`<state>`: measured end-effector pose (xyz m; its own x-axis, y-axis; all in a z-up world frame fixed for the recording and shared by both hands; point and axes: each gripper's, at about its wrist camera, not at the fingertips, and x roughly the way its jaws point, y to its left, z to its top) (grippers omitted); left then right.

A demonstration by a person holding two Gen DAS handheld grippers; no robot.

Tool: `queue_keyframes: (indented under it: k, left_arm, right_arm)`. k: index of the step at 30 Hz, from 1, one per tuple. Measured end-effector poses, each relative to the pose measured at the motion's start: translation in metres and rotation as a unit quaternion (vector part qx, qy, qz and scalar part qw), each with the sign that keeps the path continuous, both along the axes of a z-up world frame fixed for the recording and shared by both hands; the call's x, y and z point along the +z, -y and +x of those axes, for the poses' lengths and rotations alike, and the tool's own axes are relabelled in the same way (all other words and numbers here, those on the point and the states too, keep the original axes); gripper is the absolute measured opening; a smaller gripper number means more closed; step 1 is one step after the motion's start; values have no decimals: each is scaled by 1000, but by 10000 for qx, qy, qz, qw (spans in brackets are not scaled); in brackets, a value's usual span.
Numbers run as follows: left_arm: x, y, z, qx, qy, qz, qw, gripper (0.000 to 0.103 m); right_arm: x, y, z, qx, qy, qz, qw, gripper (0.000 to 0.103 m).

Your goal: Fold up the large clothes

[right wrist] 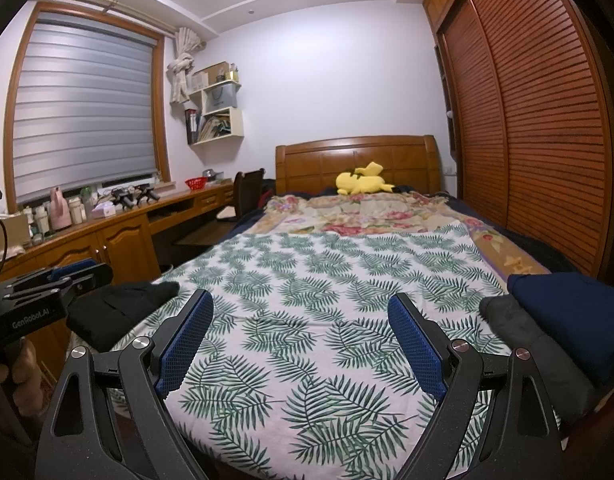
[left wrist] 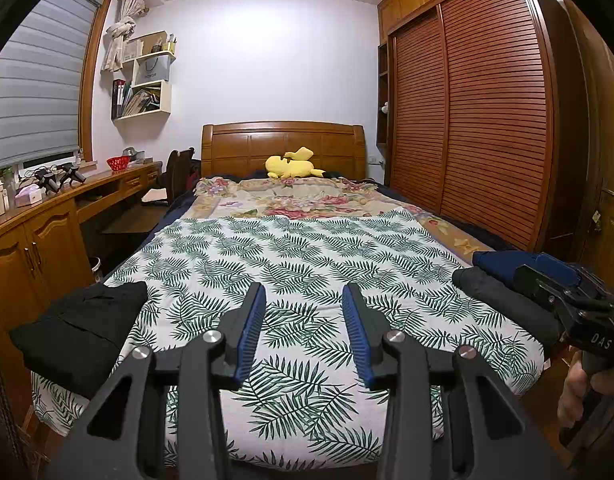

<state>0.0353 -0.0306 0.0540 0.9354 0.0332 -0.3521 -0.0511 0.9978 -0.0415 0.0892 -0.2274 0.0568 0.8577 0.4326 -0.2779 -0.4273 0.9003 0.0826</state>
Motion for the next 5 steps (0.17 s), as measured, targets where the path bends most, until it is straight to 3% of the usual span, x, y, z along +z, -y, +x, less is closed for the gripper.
queue_keyframes:
  k: [5]
  left_arm:
    - [1, 0, -2, -10, 3, -1, 10000, 39]
  right_arm:
    - [0, 0, 0, -4, 11, -2, 10000, 91]
